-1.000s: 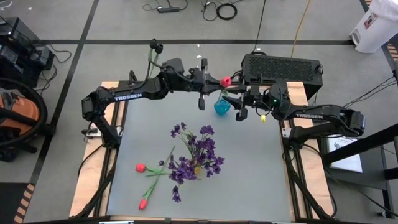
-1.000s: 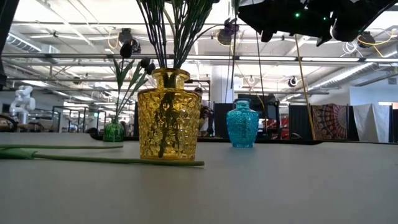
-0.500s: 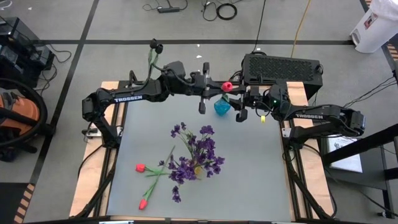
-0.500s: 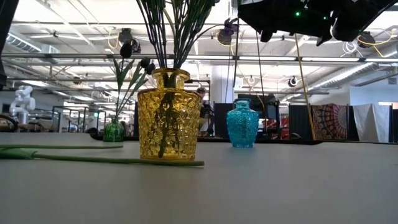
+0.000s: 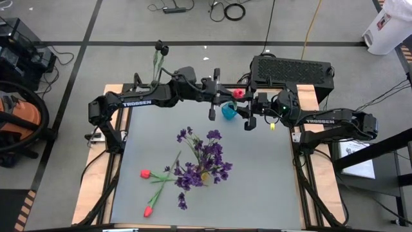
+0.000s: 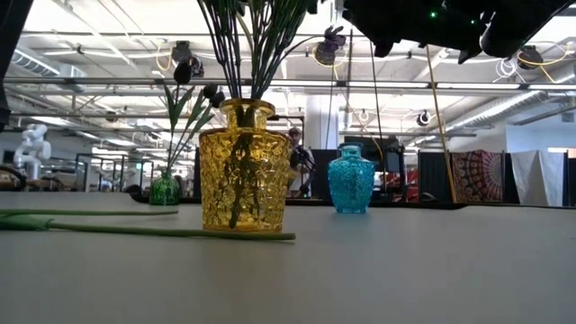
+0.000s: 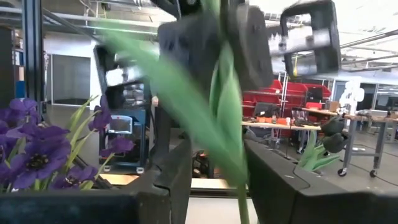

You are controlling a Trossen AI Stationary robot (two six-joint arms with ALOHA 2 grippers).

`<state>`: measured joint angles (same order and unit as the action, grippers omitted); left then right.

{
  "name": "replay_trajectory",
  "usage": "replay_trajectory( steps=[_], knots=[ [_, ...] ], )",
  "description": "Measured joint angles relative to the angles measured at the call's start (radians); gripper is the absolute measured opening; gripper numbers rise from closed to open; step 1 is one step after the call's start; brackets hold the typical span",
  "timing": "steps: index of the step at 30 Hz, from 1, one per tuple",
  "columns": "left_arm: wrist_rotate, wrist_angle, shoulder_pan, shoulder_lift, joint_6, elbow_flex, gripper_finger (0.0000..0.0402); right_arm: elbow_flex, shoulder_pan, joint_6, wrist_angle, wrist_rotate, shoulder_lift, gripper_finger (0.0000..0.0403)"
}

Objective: Sort flowers into vase by color
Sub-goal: Put the top pink flower into the blue vase

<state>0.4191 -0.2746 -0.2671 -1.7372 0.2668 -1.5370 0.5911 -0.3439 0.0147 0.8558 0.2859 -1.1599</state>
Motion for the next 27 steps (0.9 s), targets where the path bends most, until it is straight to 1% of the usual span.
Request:
replay_trajectory(
  steps=[4,8,20,24,27],
  knots=[
    [-0.004,0.003,-0.001,-0.001,0.0,0.001,0.0015,0.0,-0.001,0.0,0.0,0.0,0.0,0.0131],
    [-0.005,0.01,-0.001,0.0,-0.006,0.001,0.0015,0.0,-0.001,0.0,-0.003,-0.001,0.0,0.0114],
    [-0.007,0.035,0.0,0.0,-0.027,0.001,0.0015,0.0,-0.002,-0.012,-0.013,-0.002,0.0,0.0011],
    [-0.008,0.036,0.0,0.0,-0.052,0.001,0.002,0.0,-0.002,-0.012,-0.013,-0.001,0.0,0.0007],
    [-0.013,0.037,-0.001,0.0,-0.06,0.001,0.004,0.0,-0.002,-0.015,-0.013,0.0,0.0,0.0004]
  ],
)
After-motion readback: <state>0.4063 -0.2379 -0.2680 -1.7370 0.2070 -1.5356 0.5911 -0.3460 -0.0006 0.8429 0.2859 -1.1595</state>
